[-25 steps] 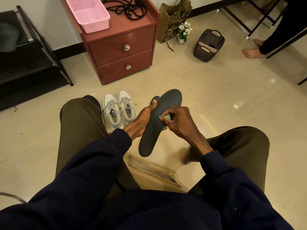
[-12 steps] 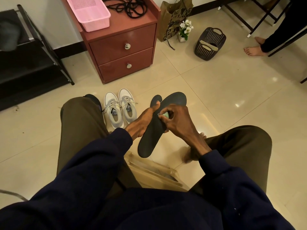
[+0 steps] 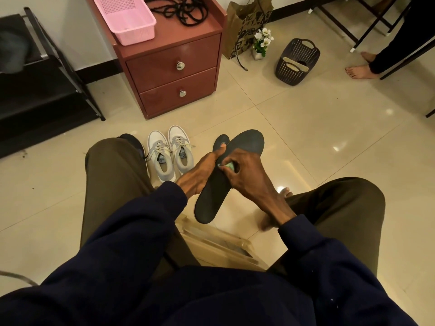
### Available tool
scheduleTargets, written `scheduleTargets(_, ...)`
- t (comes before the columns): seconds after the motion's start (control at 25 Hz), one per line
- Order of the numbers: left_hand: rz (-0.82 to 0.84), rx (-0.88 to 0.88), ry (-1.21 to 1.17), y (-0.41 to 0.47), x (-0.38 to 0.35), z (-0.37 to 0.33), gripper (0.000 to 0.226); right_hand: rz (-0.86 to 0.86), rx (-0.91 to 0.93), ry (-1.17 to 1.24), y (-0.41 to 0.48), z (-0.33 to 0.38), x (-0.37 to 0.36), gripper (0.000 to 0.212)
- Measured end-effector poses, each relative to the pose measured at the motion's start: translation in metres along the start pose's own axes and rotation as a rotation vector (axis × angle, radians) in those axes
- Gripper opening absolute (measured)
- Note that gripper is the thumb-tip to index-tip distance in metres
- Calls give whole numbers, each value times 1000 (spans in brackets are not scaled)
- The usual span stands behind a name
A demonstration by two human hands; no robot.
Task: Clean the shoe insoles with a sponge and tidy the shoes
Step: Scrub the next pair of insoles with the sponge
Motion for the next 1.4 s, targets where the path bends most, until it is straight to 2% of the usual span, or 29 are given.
scheduleTargets(0.04, 26, 16, -22, -1, -4, 1, 64, -58, -22, -37, 4, -6, 6, 5)
scheduleTargets(0.12, 106, 77, -64, -4, -16, 9, 75, -185, -180, -53, 9, -42, 23, 9)
scheduleTargets(0.2, 121, 104, -48, -3, -18, 16, 78, -233, -309, -52, 4, -67, 31, 10)
scheduleTargets(0.24, 114, 111, -43, -4, -17, 17, 77, -233, -311, -38, 2, -64, 31, 9)
scheduleTargets(0.32, 80, 89, -55, -5, -15, 12, 70, -144, -202, 39, 0, -38, 21, 5)
scheduleTargets(0.4, 2, -9, 15, -5, -3, -1, 59, 14, -31, 66, -3, -1, 1, 2)
scheduleTargets(0.48, -23, -51, 41, -5, 2, -7, 56, 19, 41, 2, 0, 6, -3, 5)
scheduleTargets(0.6, 109, 55, -66, -7, -17, 6, 72, -169, -195, -32, 10, -46, 24, 10)
scheduleTargets(0.68, 135, 92, -57, -6, -21, 13, 77, -229, -304, -32, 6, -69, 36, 9)
scheduleTargets(0.76, 100, 94, -61, -4, -17, 13, 74, -171, -239, 37, 2, -53, 29, 4)
scheduleTargets(0.84, 16, 8, -3, -2, -5, 2, 64, 5, -84, 105, -2, -15, 6, 2)
scheduleTargets(0.92, -41, -72, 64, -2, 4, -8, 57, 88, 37, 44, -3, 7, -7, 2)
scheduleTargets(0.96, -28, -67, 38, -3, 3, -8, 57, 50, 24, 30, 0, 3, -4, 4)
scheduleTargets(1.08, 103, 47, -59, -7, -16, 5, 71, -157, -202, -8, 9, -50, 28, 9)
scheduleTargets(1.16, 140, 65, -41, -6, -20, 9, 77, -211, -294, -25, 5, -68, 41, 11)
scheduleTargets(1.24, 98, 71, -52, -4, -16, 10, 73, -136, -237, 26, 1, -52, 32, 9)
scheduleTargets(1.36, 5, -45, -5, -4, -3, -5, 60, 104, -60, 89, -3, -7, 0, 7)
scheduleTargets(1.4, -6, -62, -7, -3, -1, -7, 59, 107, -46, 67, -1, -5, -2, 8)
Point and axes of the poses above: each hand's wrist, its own y-axis towards the middle knuckle, its own x-axis out of the back of the hand, z = x × y, the point moved 9 cm from there along y, towards the middle knuckle, and after that the axes turned 14 degrees about -y, right-handed, at the moved point
